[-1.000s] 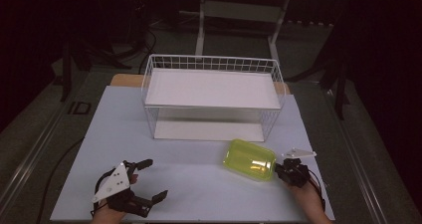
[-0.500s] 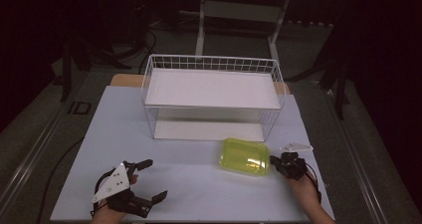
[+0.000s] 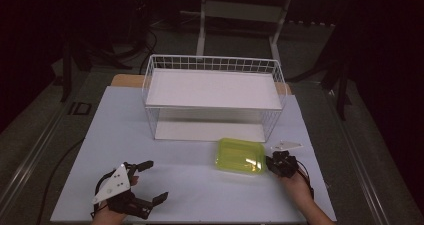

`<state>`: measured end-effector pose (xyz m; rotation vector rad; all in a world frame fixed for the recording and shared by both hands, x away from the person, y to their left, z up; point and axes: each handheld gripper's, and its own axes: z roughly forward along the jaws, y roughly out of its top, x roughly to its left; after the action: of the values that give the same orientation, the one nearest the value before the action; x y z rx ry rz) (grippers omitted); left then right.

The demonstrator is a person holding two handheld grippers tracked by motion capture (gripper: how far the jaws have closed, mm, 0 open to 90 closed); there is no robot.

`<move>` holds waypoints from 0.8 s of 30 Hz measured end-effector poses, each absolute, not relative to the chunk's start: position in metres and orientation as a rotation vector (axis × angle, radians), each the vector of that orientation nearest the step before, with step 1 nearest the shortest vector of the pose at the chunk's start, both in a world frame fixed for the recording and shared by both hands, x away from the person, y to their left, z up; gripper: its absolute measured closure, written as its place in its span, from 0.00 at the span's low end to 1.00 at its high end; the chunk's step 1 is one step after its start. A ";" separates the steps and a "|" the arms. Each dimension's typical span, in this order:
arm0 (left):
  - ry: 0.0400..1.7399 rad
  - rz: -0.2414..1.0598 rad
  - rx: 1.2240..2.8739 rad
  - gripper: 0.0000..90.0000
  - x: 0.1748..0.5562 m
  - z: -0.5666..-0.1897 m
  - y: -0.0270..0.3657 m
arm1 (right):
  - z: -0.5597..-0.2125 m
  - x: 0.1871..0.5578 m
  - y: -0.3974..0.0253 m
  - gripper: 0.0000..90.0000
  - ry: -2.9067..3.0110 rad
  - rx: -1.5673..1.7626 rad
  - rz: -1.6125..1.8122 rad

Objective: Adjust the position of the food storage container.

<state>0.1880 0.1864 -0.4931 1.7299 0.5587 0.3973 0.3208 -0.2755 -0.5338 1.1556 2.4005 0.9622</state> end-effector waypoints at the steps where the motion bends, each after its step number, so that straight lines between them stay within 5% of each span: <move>1: 0.559 0.397 1.730 0.02 0.188 -0.493 0.186 | -0.534 0.321 -0.276 1.00 2.400 1.156 0.962; 24: 0.571 0.381 1.739 0.02 0.188 -0.496 0.185 | -0.536 0.336 -0.206 1.00 2.486 1.060 1.037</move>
<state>0.1878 0.1845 -0.4957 1.7393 0.5713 0.3812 0.3357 -0.2061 -0.5365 1.0596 2.4865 1.0373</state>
